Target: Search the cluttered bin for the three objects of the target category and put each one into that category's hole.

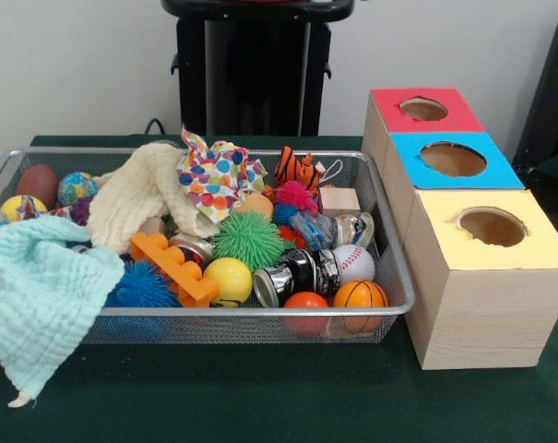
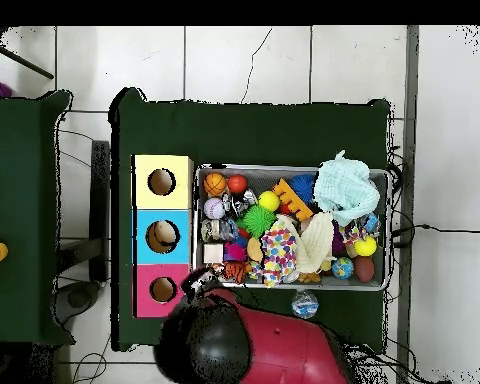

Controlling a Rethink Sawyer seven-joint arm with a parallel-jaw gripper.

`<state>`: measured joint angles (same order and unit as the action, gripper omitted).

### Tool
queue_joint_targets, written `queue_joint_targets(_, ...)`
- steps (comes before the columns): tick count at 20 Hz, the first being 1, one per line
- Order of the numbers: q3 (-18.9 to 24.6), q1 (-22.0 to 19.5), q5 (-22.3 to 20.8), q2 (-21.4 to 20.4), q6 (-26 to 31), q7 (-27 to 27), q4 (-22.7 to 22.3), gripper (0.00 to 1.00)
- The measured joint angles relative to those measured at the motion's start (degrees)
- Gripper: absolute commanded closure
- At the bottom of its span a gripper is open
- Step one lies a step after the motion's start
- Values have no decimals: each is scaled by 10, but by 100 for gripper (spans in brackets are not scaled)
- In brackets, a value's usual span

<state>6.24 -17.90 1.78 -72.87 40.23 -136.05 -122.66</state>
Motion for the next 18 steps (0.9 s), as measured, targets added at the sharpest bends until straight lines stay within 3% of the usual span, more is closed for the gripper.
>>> queue_joint_targets(7,21,-115,-29,-51,92,157,2,100)
queue_joint_targets(8,23,-139,-30,-64,106,207,2,100)
queue_joint_targets(18,29,-206,-34,-100,122,412,-1,100)
